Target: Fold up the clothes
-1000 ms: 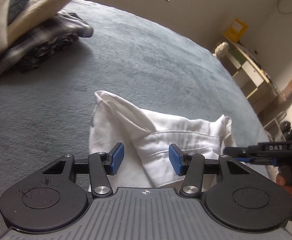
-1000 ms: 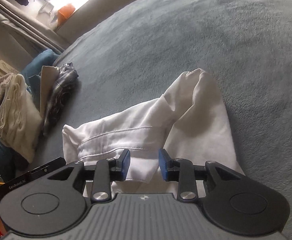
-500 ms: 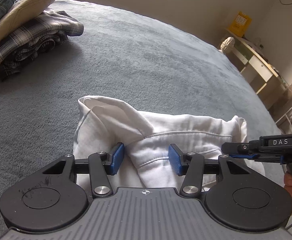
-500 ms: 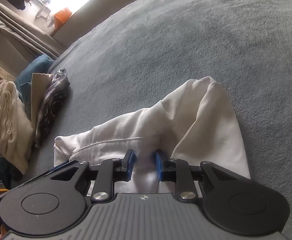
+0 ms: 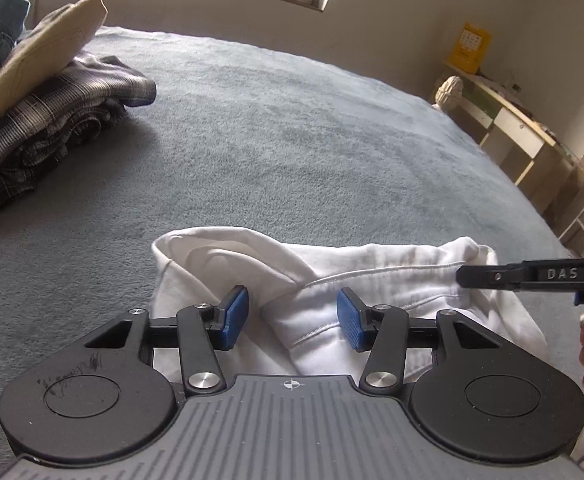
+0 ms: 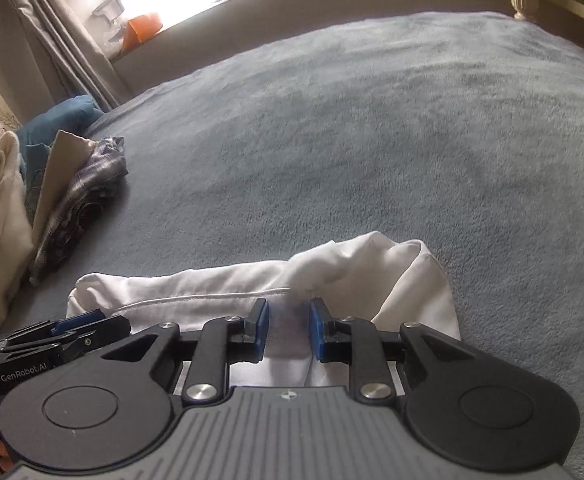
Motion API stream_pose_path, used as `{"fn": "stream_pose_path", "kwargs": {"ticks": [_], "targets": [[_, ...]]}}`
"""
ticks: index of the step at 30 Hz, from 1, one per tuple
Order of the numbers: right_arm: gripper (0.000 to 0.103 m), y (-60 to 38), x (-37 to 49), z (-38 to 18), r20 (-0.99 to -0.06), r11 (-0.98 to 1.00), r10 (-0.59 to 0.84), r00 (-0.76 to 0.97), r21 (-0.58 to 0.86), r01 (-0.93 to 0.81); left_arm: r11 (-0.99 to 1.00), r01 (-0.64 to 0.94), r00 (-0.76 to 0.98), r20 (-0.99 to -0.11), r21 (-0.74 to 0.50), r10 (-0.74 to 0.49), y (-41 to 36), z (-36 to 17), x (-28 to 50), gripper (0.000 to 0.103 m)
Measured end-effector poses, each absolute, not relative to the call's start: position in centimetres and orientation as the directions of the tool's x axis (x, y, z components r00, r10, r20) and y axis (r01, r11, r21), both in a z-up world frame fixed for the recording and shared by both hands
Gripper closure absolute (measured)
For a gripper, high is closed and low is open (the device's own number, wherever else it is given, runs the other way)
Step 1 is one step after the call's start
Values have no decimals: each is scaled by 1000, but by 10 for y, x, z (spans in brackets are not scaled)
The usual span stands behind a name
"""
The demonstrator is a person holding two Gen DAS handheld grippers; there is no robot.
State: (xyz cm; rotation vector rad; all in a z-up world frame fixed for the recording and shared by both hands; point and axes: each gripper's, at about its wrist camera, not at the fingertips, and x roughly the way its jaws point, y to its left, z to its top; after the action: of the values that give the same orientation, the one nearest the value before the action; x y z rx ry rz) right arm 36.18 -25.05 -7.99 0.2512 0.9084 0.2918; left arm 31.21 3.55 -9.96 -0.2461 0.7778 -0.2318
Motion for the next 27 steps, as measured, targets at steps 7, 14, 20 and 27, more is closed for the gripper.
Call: {"fn": "stream_pose_path", "kwargs": {"ticks": [7,14,20,27], "targets": [[79,-231,337,-81,-757,908,407,511,275,-316,966,246,669,-706,-85,-232,15,-106,299,54],[80,-220,322,-85,-777,921,332,534,145,-361,969,246,715,-676,1,-181,16,-97,286,54],[80,-213,323,-54,-682,909,358,638,98,-404,942,319,809,-548,105,-213,-3,-67,272,54],[81,-215,371,-102,-725,950,297,621,159,-268,946,288,762,-634,148,-132,-22,-112,311,53]]}}
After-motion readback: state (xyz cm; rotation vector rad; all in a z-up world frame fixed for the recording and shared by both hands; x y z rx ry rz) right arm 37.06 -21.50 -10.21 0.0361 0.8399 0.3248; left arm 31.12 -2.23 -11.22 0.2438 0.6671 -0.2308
